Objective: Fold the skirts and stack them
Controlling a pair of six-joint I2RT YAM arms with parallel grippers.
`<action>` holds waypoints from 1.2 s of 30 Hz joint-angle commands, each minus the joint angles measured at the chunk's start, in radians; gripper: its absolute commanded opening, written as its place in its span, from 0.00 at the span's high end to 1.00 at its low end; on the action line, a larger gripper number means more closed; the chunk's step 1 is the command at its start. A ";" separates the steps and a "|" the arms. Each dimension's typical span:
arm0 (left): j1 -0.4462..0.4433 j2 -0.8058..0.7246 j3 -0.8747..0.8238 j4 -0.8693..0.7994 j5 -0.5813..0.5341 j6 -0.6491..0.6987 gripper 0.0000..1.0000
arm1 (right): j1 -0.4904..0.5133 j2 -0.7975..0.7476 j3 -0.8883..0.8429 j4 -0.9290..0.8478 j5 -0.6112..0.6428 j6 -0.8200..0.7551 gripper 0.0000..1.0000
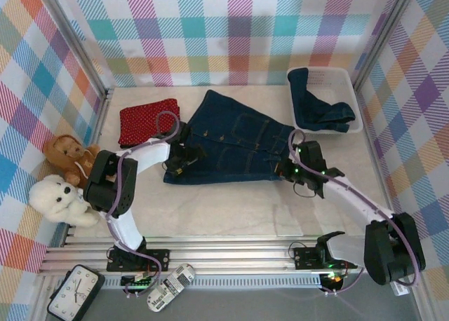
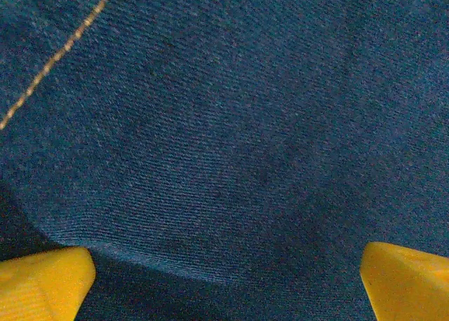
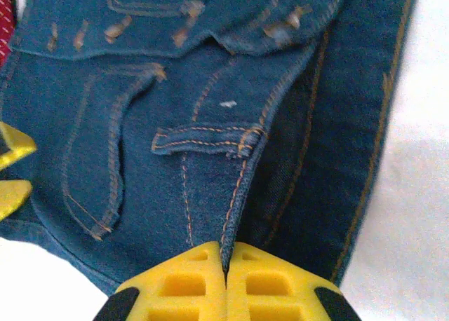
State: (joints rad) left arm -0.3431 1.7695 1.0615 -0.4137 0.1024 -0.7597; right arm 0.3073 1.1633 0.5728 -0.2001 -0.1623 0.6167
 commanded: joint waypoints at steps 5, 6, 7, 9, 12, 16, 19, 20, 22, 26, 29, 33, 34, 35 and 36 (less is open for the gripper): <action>-0.010 -0.101 -0.199 -0.105 0.081 -0.135 0.00 | -0.020 -0.003 -0.022 -0.302 0.055 0.078 0.79; -0.010 -0.145 -0.200 -0.120 0.077 -0.136 0.00 | -0.021 -0.022 0.000 -0.339 0.077 0.076 0.73; -0.010 -0.180 -0.191 -0.136 0.071 -0.132 0.00 | -0.021 -0.040 0.019 -0.353 0.084 0.073 0.68; -0.010 -0.229 -0.145 -0.169 0.064 -0.096 0.00 | -0.021 -0.074 0.061 -0.328 0.045 0.057 0.61; -0.010 -0.189 -0.015 -0.259 0.066 -0.020 0.00 | -0.015 -0.051 0.122 -0.250 -0.071 0.063 0.72; -0.010 -0.133 0.035 -0.234 0.069 -0.013 0.00 | 0.024 0.069 0.190 -0.201 -0.157 0.109 0.93; -0.010 -0.097 0.018 -0.220 0.071 -0.034 0.00 | 0.073 0.127 0.165 -0.170 -0.145 0.180 0.95; -0.010 -0.092 -0.003 -0.214 0.071 -0.045 0.00 | 0.076 0.137 0.142 -0.168 -0.136 0.211 0.96; -0.009 -0.095 -0.057 -0.195 0.077 -0.072 0.00 | 0.077 0.146 0.083 -0.155 -0.127 0.257 0.98; -0.009 -0.136 -0.176 -0.194 0.067 -0.127 0.00 | 0.072 0.186 -0.015 -0.156 -0.106 0.292 0.98; -0.005 -0.171 -0.236 -0.201 0.062 -0.152 0.00 | 0.056 0.226 -0.017 -0.154 -0.083 0.278 0.98; 0.000 -0.310 -0.234 -0.238 -0.032 -0.143 0.00 | 0.047 0.225 0.050 -0.161 -0.073 0.233 0.84; 0.000 -0.338 -0.223 -0.261 -0.069 -0.133 0.00 | 0.047 0.216 0.064 -0.171 -0.065 0.226 0.79; 0.000 -0.364 -0.214 -0.291 -0.110 -0.124 0.00 | 0.047 0.197 0.078 -0.197 -0.043 0.223 0.73; 0.001 -0.381 -0.208 -0.332 -0.145 -0.124 0.00 | 0.047 0.174 0.083 -0.217 -0.025 0.226 0.67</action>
State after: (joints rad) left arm -0.3500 1.4609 0.8425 -0.6209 0.0887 -0.8825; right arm 0.3595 1.3769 0.6155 -0.3573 -0.2539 0.8528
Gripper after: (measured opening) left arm 0.998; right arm 0.288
